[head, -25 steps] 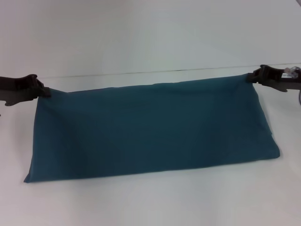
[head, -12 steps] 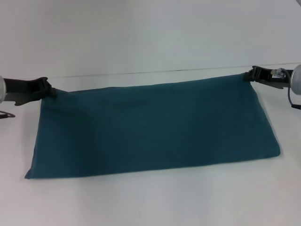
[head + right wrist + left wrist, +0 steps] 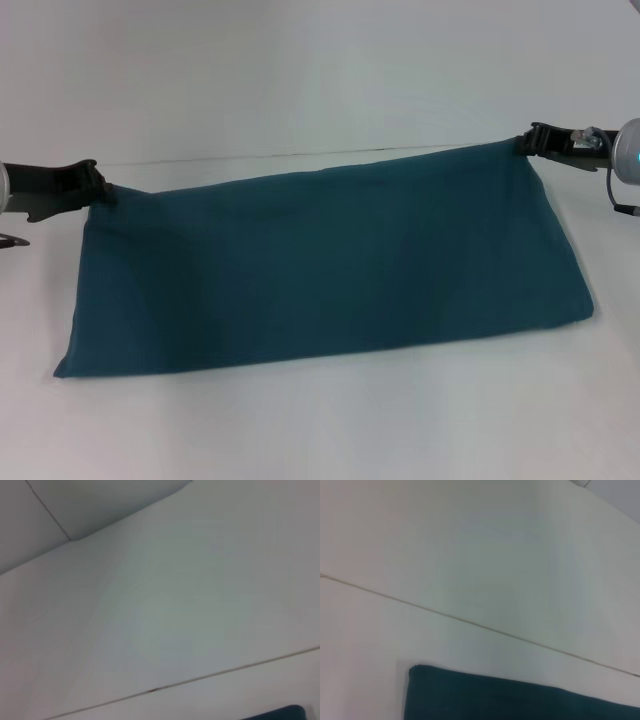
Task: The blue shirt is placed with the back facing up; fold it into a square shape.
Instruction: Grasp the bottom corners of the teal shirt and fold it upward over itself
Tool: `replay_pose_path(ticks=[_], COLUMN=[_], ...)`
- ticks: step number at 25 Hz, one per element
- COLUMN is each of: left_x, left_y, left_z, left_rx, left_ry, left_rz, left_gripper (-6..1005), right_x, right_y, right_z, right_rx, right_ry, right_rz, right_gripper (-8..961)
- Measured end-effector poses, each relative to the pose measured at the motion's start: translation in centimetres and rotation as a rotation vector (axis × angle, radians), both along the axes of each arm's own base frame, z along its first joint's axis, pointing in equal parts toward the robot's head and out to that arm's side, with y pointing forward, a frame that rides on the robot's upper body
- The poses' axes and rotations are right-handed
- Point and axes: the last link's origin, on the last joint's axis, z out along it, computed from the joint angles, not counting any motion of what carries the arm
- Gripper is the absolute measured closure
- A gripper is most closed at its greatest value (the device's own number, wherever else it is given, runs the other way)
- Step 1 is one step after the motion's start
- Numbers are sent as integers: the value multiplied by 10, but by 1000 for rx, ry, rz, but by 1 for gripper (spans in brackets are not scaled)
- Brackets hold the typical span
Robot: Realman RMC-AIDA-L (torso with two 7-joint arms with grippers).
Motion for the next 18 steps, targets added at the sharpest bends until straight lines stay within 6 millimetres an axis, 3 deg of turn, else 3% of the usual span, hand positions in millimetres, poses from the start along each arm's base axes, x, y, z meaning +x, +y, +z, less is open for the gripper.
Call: replay_pose_path(ticks=[10,18], left_x=[0,1], left_y=[3,5], left_z=[-1,0], left_rx=[23,41], left_ry=[10,17], left_rz=[-3,-17], left_gripper=[990,989], right_x=[10,5], right_y=[-1,3], right_z=[-3,-1], right_rx=[5,7], right_ry=[-10,-24], right_rz=[-34,-18], right_gripper=[910,900])
